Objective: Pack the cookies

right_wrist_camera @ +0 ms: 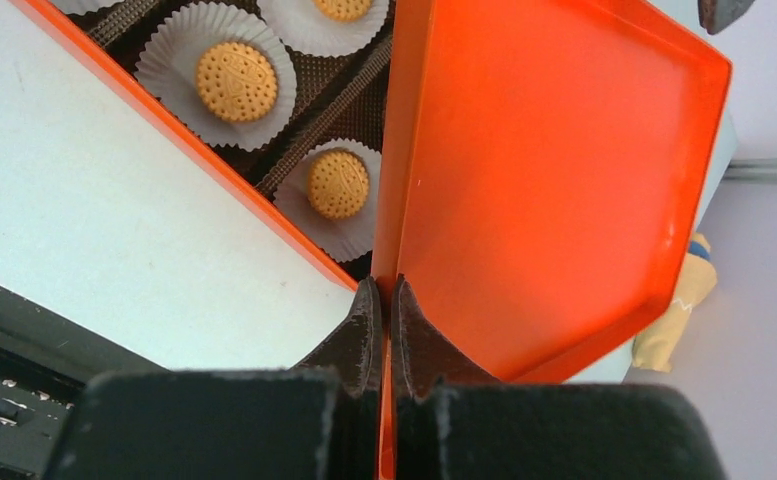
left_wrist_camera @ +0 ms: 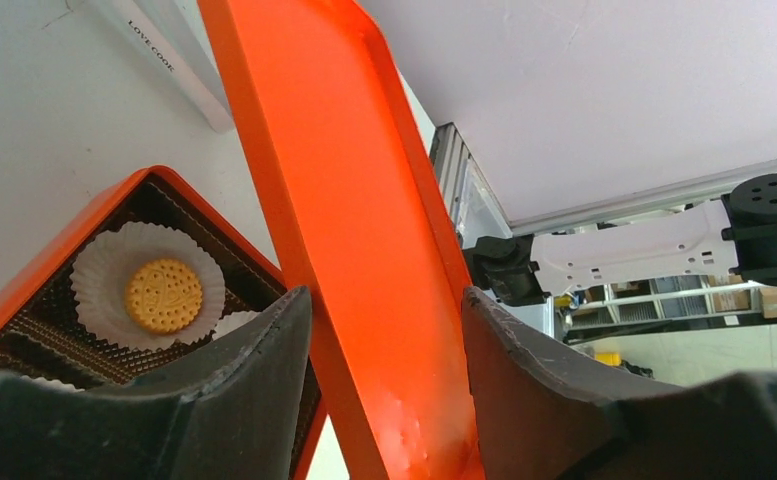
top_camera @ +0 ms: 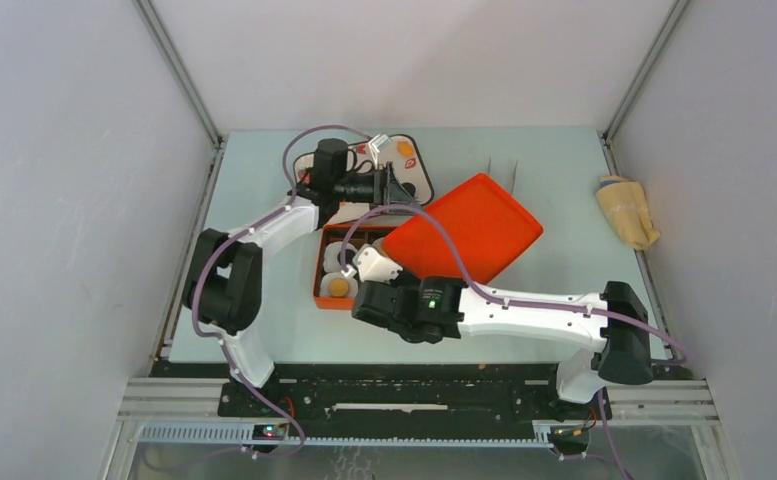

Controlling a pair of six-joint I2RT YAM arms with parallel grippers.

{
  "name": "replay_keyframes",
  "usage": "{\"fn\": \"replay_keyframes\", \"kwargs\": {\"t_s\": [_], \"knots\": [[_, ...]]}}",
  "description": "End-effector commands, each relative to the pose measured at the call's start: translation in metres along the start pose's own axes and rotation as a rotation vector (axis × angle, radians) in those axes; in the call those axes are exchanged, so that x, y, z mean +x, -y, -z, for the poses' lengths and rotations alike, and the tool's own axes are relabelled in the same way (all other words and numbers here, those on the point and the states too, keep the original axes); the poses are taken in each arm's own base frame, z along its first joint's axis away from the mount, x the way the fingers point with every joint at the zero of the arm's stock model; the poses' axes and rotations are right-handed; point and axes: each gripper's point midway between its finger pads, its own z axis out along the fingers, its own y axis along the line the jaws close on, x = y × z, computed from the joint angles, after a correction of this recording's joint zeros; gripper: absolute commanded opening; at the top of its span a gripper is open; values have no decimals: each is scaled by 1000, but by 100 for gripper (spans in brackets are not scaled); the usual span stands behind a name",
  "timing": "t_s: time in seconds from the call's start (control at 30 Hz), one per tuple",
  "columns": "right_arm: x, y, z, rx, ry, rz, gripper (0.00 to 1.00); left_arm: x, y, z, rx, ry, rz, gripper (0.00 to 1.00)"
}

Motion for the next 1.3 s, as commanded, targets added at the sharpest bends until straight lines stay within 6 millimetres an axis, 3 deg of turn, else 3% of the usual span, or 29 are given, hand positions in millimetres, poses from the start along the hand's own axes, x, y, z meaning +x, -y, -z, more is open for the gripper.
{"fn": "replay_keyframes", "kwargs": {"t_s": [0.0,0.33,0.83,1.03,1.27], "knots": [[-30,13,10,56,90,37,0,8,0,-3,55,-20,20,61],[-39,13,8,69,106,64,0,20,-1,-8,143,-50,57,62],[-47,16,29,37,194,14,0,9,4,-9,161,-58,64,62],[-49,11,44,33,223,29,0,2,-11,-8,110,-87,60,62],[-46,12,51,53,230,48,0,10,-31,-6,22,-142,95,62]]}}
